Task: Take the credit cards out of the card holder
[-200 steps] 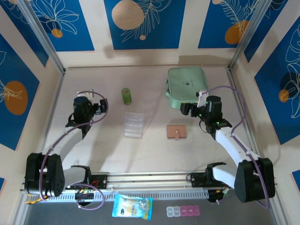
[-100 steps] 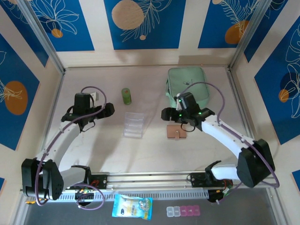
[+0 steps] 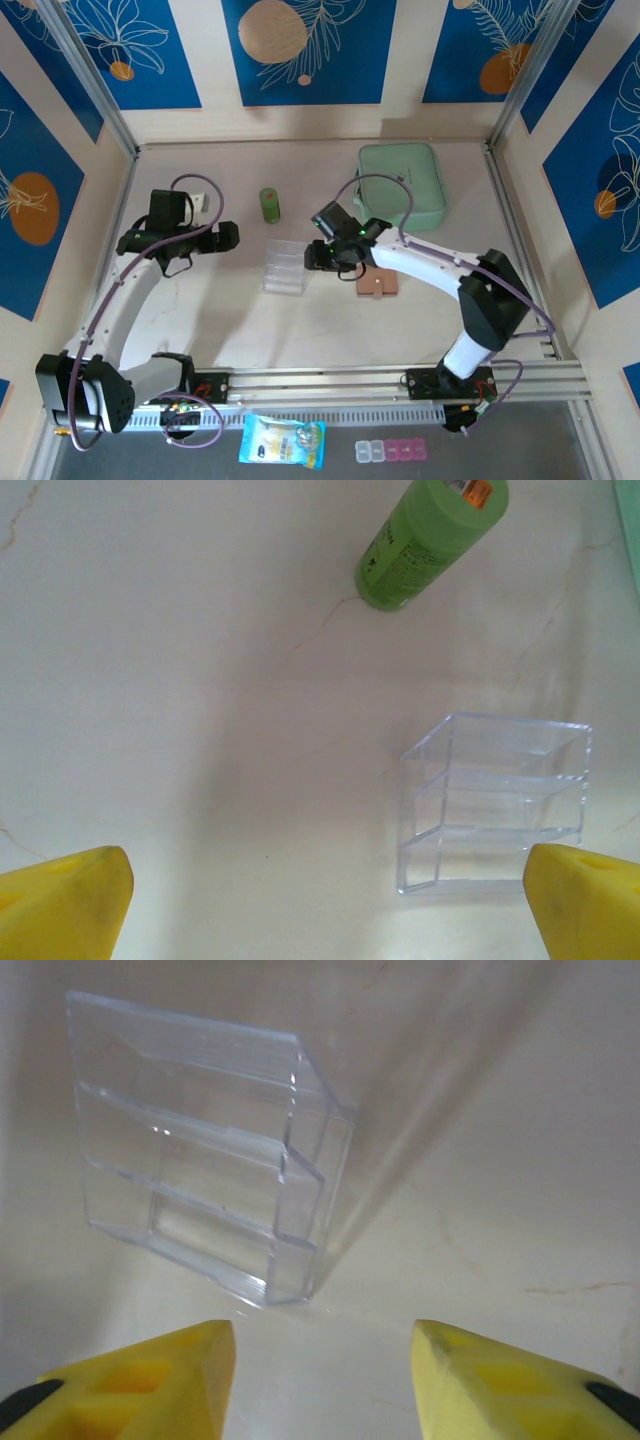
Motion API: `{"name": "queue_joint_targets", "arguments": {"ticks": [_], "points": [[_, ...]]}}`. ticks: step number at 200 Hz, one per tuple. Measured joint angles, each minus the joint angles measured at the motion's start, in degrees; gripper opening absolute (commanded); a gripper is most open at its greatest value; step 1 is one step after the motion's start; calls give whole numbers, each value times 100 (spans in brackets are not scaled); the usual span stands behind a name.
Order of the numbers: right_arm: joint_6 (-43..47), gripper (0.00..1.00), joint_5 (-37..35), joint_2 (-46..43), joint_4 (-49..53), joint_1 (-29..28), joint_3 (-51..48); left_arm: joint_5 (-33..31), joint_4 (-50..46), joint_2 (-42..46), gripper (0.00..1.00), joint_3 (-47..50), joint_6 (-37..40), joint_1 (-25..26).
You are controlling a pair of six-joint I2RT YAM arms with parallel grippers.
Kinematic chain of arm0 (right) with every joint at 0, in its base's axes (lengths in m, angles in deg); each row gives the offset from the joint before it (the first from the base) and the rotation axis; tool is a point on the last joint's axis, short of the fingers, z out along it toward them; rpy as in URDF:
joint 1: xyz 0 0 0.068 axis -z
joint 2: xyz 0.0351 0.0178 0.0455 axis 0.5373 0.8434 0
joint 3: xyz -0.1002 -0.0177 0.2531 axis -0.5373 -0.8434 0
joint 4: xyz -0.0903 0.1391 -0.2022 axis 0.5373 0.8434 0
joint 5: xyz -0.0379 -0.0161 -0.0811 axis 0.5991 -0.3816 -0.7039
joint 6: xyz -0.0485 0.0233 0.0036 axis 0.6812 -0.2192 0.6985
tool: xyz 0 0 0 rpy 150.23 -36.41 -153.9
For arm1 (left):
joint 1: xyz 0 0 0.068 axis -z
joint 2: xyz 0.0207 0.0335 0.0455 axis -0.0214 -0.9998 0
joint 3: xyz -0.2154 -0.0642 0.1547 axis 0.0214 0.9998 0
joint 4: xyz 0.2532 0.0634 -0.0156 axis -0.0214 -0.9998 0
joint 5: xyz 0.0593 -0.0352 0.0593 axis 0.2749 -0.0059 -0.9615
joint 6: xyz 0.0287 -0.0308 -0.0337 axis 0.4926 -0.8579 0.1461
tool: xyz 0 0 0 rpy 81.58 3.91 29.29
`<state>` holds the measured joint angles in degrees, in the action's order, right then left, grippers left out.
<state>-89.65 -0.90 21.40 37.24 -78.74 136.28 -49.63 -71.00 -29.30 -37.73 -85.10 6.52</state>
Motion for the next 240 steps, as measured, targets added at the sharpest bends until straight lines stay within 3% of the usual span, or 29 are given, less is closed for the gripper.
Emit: {"name": "queue_joint_targets", "arguments": {"ticks": [112, 170, 240], "points": [[-640, 32, -350, 1668, 719, -219, 1519, -149, 133, 28, 100, 348, 59, 0], [-667, 21, -350, 1797, 719, -216, 1611, -195, 151, 179, 100, 354, 57, 0], [-660, 19, -352, 1797, 715, -205, 1611, -195, 173, 175, 100, 356, 57, 0]]}}
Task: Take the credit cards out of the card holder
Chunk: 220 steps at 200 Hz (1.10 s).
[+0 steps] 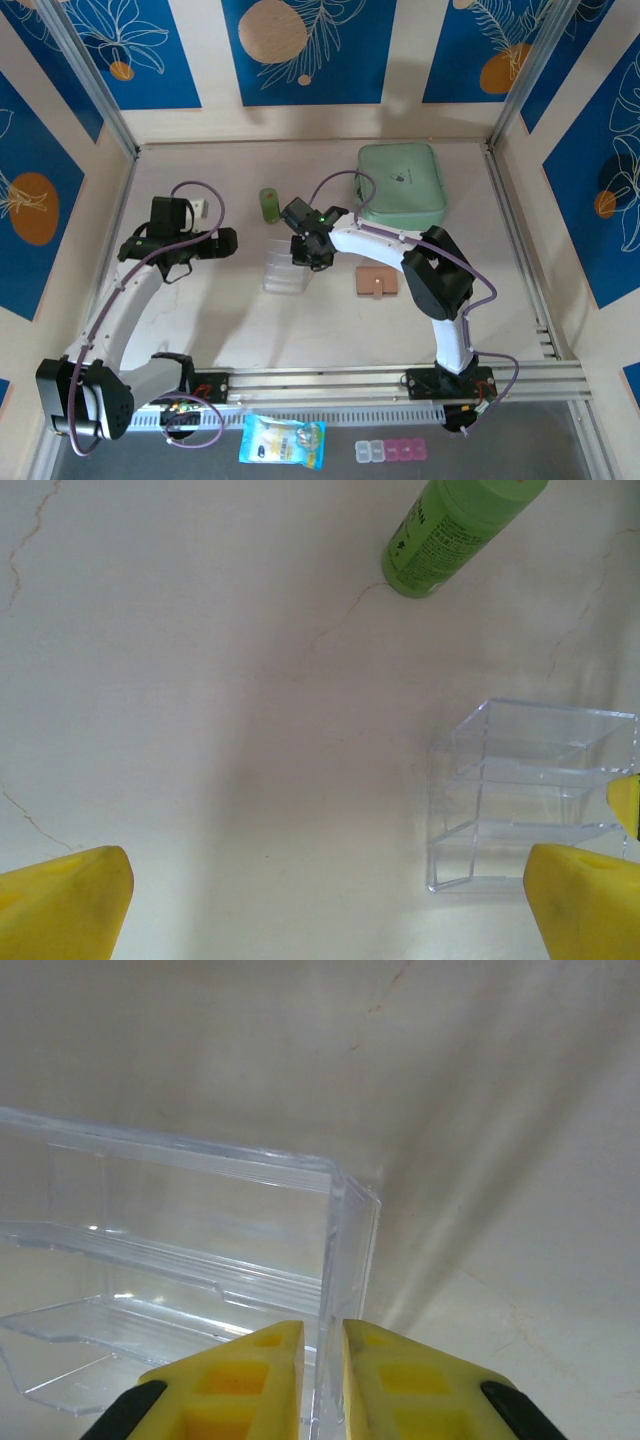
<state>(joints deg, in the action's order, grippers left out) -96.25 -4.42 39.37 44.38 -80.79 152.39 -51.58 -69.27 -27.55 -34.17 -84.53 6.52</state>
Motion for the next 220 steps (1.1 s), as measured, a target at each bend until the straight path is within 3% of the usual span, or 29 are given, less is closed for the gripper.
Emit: {"name": "queue_joint_targets", "arguments": {"ticks": [147, 220], "points": [[140, 9, 20, 50, 9, 118, 13, -24, 0, -7, 100, 0, 2, -2], [769, 9, -39, 50, 334, 839, 127, -44, 0, -7, 100, 0, 2, -2]]}}
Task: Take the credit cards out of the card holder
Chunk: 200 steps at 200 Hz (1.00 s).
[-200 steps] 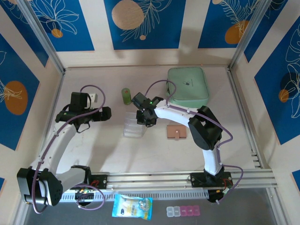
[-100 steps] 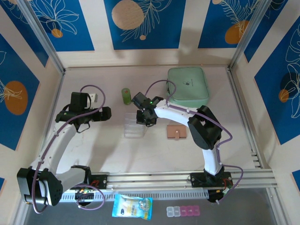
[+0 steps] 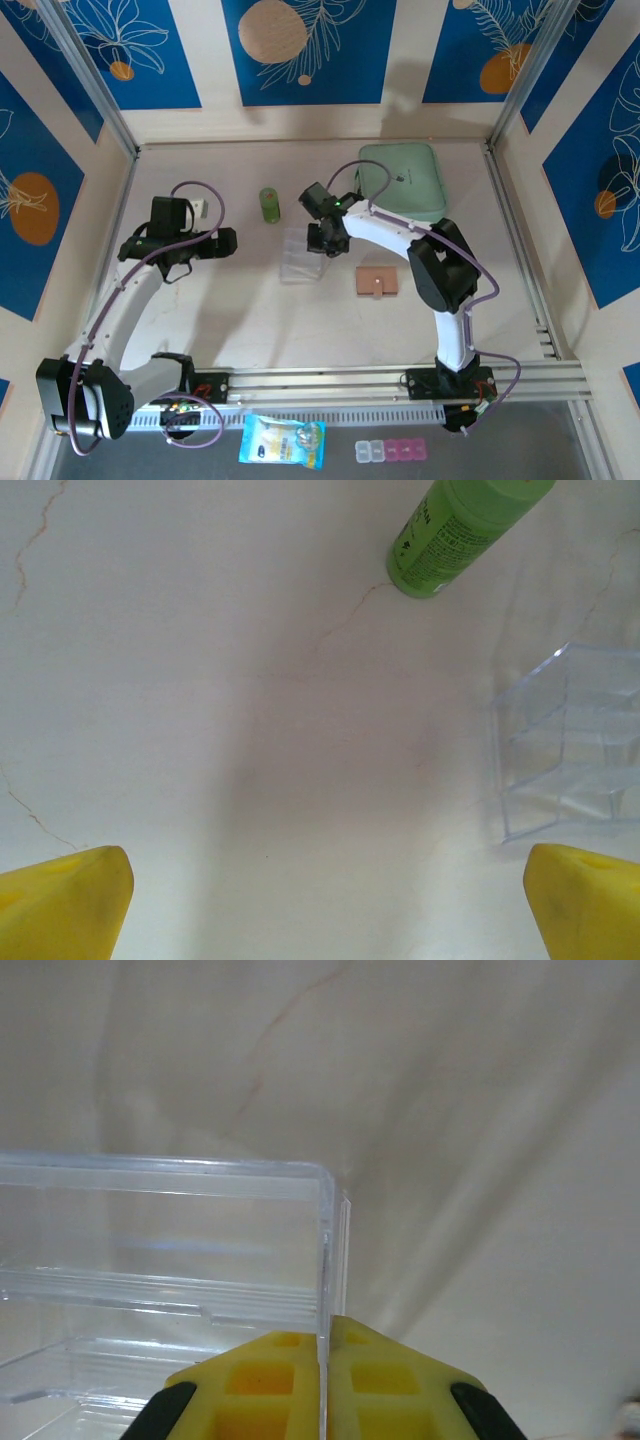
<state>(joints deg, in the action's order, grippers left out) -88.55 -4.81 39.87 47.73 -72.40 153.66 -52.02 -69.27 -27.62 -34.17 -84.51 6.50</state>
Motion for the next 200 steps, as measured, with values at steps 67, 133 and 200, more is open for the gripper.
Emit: {"name": "queue_joint_targets", "arguments": {"ticks": [67, 133, 200], "points": [[719, 9, -107, 92, 363, 538, 520, 0, 0, 0, 100, 0, 0, 0], [1049, 9, -63, 428, 409, 597, 682, -39, 0, -9, 100, 0, 0, 0], [1095, 9, -61, 599, 439, 595, 914, -39, 7, -44, 100, 13, -4, 0]]}}
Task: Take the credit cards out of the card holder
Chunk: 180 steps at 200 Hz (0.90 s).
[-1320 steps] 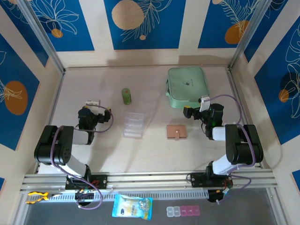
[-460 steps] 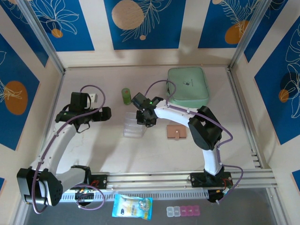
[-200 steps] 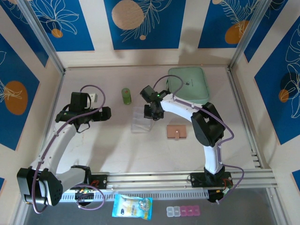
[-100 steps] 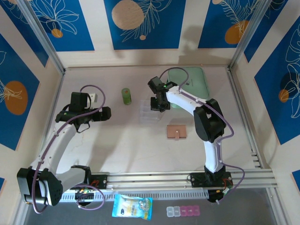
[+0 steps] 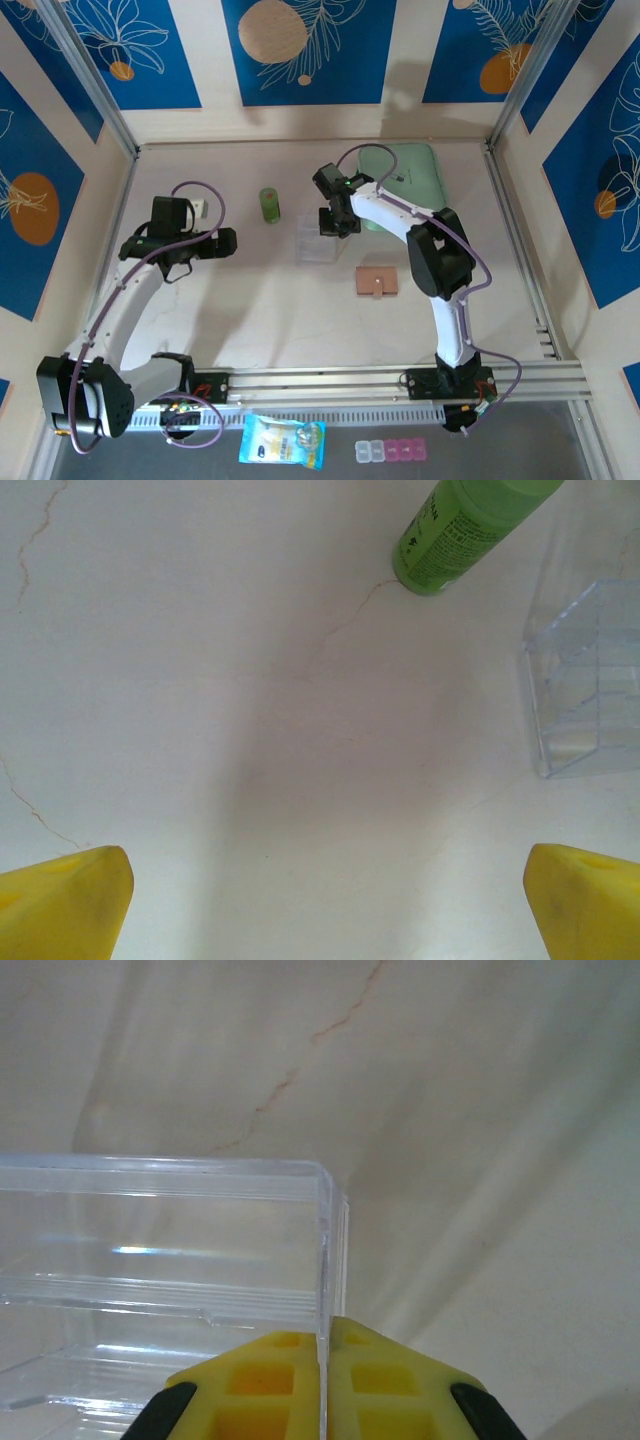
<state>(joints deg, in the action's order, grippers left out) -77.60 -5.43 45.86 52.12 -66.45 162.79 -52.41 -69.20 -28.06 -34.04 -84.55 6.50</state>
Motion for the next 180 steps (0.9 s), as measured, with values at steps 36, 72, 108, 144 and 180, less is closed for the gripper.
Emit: {"name": "queue_joint_targets", "arguments": {"ticks": [36, 72, 108, 144, 180], "points": [[9, 9, -59, 127, 96, -15, 205, 0, 17, -2, 100, 7, -44, 0], [2, 11, -116, 229, 227, -15, 374, 0, 33, -2, 100, 7, -66, 0], [-22, 20, -177, 315, 339, -15, 540, 0, 35, -2, 100, 7, -85, 0], [-35, 27, -179, 313, 415, -15, 636, 0, 35, 0, 100, 7, -87, 0], [-61, 32, -175, 236, 481, -2, 629, 0, 35, 0, 100, 7, -90, 0]]}}
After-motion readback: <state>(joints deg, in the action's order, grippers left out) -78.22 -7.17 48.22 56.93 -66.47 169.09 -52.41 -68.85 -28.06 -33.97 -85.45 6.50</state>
